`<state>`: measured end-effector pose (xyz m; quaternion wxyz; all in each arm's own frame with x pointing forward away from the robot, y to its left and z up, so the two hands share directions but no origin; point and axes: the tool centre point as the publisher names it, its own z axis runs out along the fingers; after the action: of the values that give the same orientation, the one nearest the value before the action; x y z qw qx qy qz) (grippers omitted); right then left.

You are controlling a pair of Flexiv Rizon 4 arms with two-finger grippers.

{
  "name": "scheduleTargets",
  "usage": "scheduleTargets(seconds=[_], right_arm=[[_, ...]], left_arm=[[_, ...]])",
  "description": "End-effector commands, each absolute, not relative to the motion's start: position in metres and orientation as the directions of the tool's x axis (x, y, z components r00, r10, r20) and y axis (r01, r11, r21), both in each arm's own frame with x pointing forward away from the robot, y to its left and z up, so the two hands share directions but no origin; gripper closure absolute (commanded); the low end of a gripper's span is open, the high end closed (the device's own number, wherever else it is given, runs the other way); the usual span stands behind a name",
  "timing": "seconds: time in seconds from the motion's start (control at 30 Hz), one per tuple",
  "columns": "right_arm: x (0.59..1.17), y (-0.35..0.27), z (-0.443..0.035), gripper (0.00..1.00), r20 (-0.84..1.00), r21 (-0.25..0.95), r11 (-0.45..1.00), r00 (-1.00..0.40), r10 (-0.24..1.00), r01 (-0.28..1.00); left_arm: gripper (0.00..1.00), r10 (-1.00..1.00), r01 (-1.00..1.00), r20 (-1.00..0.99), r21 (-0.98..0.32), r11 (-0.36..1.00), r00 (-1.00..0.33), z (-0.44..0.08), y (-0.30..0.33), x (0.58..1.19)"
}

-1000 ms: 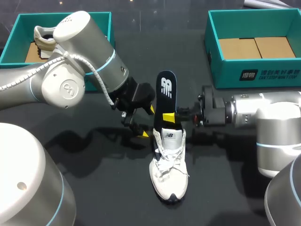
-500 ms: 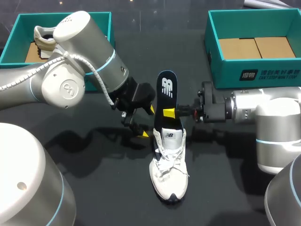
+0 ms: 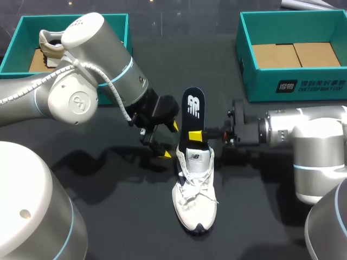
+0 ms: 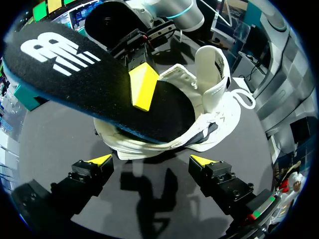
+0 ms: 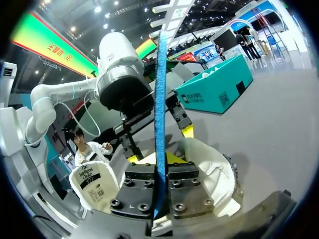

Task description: Take the shoe out of the shoebox, open the shoe tongue, remove and reinsert the insole, then place the shoe into the shoebox

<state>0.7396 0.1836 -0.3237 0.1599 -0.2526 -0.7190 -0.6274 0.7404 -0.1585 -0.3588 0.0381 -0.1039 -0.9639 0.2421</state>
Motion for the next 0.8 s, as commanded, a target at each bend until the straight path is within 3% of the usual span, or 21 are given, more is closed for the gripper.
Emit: scheduleTargets(seconds=[0.03,0.8], right_arm=[[0.730,0.186,-0.330,1.00,0.554,0.815,0.087,-0.814,0.172,0.573],[0.699,0.189,-0.343,1.00,0.587,0.793,0.063,-0.788,0.184,0.606]], left_arm=[[0.00,0.219,0.183,0.023,-0.472,0.862,-0.975,-0.359,-0.159,0.740],[0.00,0.219,0.183,0.023,-0.472,0.862,-0.975,-0.359,-0.159,0.740]])
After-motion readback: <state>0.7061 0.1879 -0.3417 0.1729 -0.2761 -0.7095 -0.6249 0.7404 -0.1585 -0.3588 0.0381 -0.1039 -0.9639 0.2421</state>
